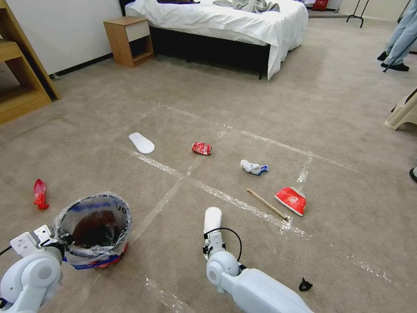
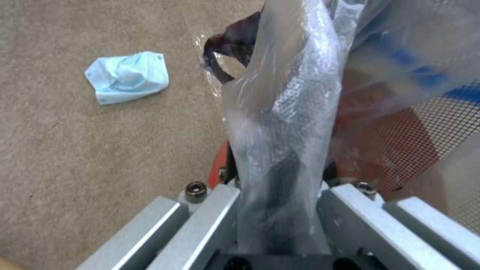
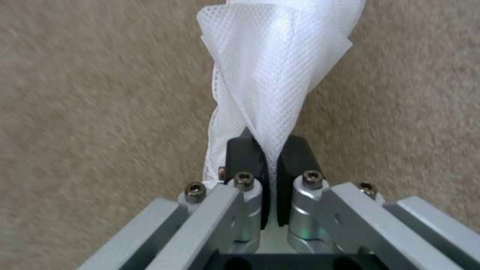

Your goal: Pick up the trash bin and place the garbage on the floor into it.

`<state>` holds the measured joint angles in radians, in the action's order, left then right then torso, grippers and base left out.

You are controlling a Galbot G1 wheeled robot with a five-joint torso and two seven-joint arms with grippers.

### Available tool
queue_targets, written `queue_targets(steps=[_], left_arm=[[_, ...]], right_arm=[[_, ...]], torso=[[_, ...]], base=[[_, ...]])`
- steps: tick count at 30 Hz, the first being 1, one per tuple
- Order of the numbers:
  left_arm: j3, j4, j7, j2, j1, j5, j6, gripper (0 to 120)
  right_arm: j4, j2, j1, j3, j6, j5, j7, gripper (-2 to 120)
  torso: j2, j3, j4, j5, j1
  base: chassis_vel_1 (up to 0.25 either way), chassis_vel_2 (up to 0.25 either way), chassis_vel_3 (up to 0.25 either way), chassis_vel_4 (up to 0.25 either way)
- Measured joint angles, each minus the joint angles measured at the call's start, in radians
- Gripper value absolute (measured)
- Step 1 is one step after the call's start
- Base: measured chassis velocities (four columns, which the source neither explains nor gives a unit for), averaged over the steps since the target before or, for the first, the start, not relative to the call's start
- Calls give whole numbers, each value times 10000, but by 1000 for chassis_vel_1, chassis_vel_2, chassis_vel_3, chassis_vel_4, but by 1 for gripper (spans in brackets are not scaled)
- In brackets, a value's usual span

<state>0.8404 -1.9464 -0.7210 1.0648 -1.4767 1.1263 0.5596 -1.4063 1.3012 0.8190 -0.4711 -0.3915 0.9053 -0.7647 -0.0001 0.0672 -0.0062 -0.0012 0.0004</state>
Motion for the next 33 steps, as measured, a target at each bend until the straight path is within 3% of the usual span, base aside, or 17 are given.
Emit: queue_targets(steps=[13,25,33], left_arm=[[46,-485,-168,-200,-33,535,189,0],[261,-1185,-671,-505,26,1674,465,0],[401,-1740,-907,-624,-73,2354,624,0]], right_arm=[[-1692,-748,-100,736,1306,-199,936,1],[-3655,-2231,-400,1163,2312,-408,1910,1],[-4368,-2759,-1348,1017,3761,-350,3053,1]], torso=[[0,0,0,0,0],[0,0,-1,-1,1],[0,0,-1,-1,0]], base=[[0,0,0,0],[0,0,0,0],[0,0,0,0]])
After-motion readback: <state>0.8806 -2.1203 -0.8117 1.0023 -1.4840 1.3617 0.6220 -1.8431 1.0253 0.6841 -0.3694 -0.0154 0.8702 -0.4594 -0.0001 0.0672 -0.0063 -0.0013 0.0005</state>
